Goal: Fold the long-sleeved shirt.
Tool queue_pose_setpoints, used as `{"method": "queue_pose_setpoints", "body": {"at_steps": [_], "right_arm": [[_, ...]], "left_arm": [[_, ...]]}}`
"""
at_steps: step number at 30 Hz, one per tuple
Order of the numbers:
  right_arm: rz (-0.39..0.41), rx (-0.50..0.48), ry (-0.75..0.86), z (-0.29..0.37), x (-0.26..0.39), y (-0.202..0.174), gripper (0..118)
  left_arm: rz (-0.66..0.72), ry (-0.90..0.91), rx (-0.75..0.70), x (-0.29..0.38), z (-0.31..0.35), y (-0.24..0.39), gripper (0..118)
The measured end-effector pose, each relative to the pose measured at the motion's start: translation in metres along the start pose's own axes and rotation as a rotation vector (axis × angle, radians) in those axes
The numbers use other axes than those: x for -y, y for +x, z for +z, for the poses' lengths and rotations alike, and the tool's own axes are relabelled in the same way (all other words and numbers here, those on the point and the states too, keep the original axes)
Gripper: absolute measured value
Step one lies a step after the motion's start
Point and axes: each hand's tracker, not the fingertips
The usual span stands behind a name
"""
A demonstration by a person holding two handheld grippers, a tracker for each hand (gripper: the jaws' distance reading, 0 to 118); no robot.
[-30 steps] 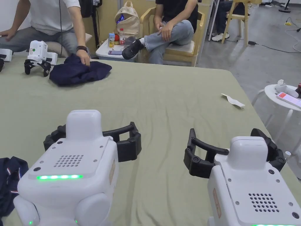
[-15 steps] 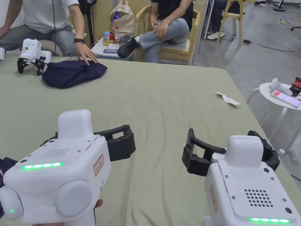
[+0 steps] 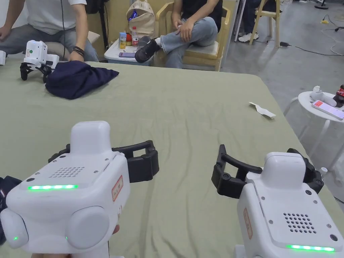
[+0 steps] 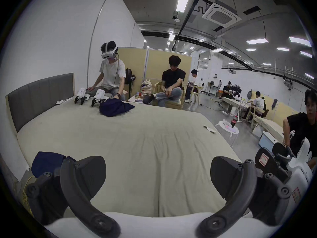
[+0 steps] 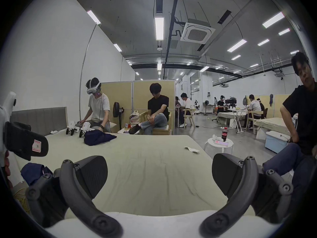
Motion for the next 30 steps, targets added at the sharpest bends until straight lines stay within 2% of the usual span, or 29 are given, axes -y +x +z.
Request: {"method": "queue_pose_setpoints", "body": {"at_steps": [10,16,21,24,26,30], "right_arm": [[-0.016,0.004,-0.015,0.0,0.004,0.003,118],[-0.022,0.001,-0.024,-0.001,0.008,0.002,118],[-0.021,-0.001,-0.035,-0.002,0.011,-0.001,118],[-0.021,-0.005,-0.039,-0.001,0.011,-0.002,118],[-0.017,-0.006,-0.04,-0.001,0.012,-0.003,118],[-0.02,-0.007,-0.042,0.0,0.012,-0.004,118]], "left_arm": [[0.024,-0.005,0.021,0.003,-0.002,-0.003,118],[-0.036,0.067,-0.067,0.002,0.003,0.001,118],[-0.019,0.062,-0.038,0.002,0.005,-0.001,117],[-0.031,0.004,0.066,0.001,0.002,-0.004,117],[-0.033,0.033,0.039,0.003,0.002,-0.003,117],[0.061,0.023,0.008,0.009,0.0,-0.004,118]]}}
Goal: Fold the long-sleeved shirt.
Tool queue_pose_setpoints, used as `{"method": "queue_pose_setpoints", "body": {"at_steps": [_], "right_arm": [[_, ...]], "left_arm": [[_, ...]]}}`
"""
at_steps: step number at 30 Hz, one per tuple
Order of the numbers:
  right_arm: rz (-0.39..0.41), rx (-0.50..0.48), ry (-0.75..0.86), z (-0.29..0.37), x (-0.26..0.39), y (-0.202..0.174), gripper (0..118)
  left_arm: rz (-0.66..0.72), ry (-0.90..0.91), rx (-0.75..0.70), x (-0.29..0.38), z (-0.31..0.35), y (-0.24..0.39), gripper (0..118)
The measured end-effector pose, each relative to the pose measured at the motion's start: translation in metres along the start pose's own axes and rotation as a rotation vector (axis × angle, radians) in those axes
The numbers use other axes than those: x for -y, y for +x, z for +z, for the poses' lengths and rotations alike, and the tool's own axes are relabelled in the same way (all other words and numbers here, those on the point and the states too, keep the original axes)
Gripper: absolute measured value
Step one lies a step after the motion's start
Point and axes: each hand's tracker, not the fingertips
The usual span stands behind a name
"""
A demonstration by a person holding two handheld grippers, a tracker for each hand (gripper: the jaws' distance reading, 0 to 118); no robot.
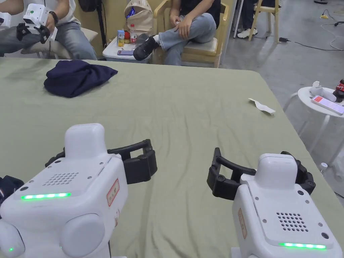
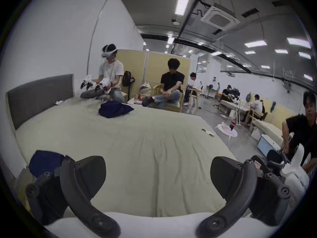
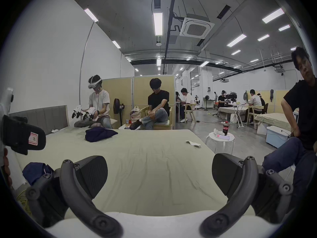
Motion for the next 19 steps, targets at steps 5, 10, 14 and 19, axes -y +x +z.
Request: {"method": "queue_pose_setpoints", "body": {"at_steps": [5,10,14,19], "right_arm": [[0.002,-0.007,-0.003,-0.001,0.001,-0.003,118],[-0.004,-0.025,-0.01,0.0,0.002,-0.007,118],[0.006,-0.03,-0.008,0.001,0.003,-0.009,118],[0.004,-0.03,-0.01,0.002,0.004,-0.008,118]], "left_arm": [[-0.011,0.085,0.171,0.008,0.012,-0.003,118],[-0.209,0.158,-0.047,0.007,0.015,0.017,118],[-0.257,0.208,-0.118,0.011,0.018,0.025,118],[-0.234,0.204,-0.104,0.013,0.02,0.024,118]]}}
